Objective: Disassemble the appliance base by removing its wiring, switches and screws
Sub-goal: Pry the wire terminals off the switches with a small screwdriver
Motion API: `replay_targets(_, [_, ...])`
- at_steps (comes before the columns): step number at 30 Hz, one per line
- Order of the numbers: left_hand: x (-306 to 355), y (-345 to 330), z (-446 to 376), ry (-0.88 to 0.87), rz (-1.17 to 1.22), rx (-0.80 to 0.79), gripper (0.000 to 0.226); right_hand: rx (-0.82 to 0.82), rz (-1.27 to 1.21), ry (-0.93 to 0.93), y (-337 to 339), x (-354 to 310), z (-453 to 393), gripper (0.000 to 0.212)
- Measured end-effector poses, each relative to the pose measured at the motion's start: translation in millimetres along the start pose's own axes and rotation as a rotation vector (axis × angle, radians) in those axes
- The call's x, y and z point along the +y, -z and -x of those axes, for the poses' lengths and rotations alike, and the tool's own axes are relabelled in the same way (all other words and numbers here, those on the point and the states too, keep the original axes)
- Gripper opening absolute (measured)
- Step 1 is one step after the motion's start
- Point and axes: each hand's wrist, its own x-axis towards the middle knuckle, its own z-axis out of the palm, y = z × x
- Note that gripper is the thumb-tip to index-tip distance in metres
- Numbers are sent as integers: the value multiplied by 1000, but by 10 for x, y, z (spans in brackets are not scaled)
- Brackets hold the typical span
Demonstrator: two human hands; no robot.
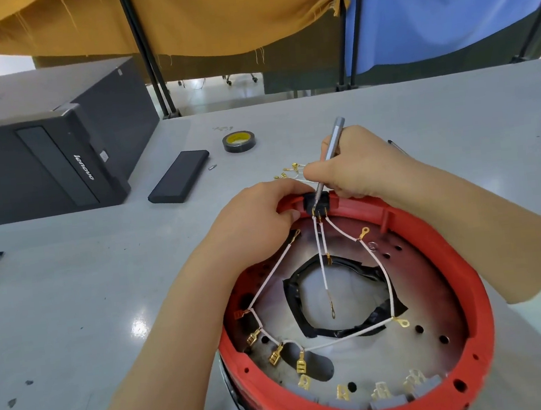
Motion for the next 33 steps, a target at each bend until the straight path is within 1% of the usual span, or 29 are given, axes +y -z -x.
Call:
replay_targets(3, [-13, -10, 0, -7, -7, 13, 37, 137, 38, 179, -15, 34, 117, 29])
replay_targets(5, [-26, -18, 0, -14, -15, 21, 36, 181, -75, 234, -46, 72, 194, 32])
replay_targets(7, [-28, -23, -1, -18, -17, 25, 36, 163, -183, 227, -69, 106, 243, 29])
replay_targets(8, [-26, -24, -1, -19, -17, 27, 37, 164, -180, 229, -77, 119, 248, 28])
replay_targets(11, [-24, -27, 2, -21, -16, 31, 38, 235, -54, 257, -92, 135, 223, 30])
replay_targets(13, [-24, -26, 4, -21, -19, 31, 39, 256, -14, 264, -108, 137, 216, 30])
replay_targets(16, [-23, -23, 8, -20, -15, 28, 39, 252, 7, 294, -120, 161, 206, 33])
replay_targets(21, [-15, -21, 11, -26, -11, 22, 38, 301, -2, 334, -119, 181, 208, 36])
replay_targets(29, [-23, -17, 4, -23, -19, 24, 34, 272, 16, 373, -154, 154, 224, 41])
replay_targets(33, [-10, -10, 10, -21, -8, 20, 37, 237, -13, 293, -138, 133, 149, 41])
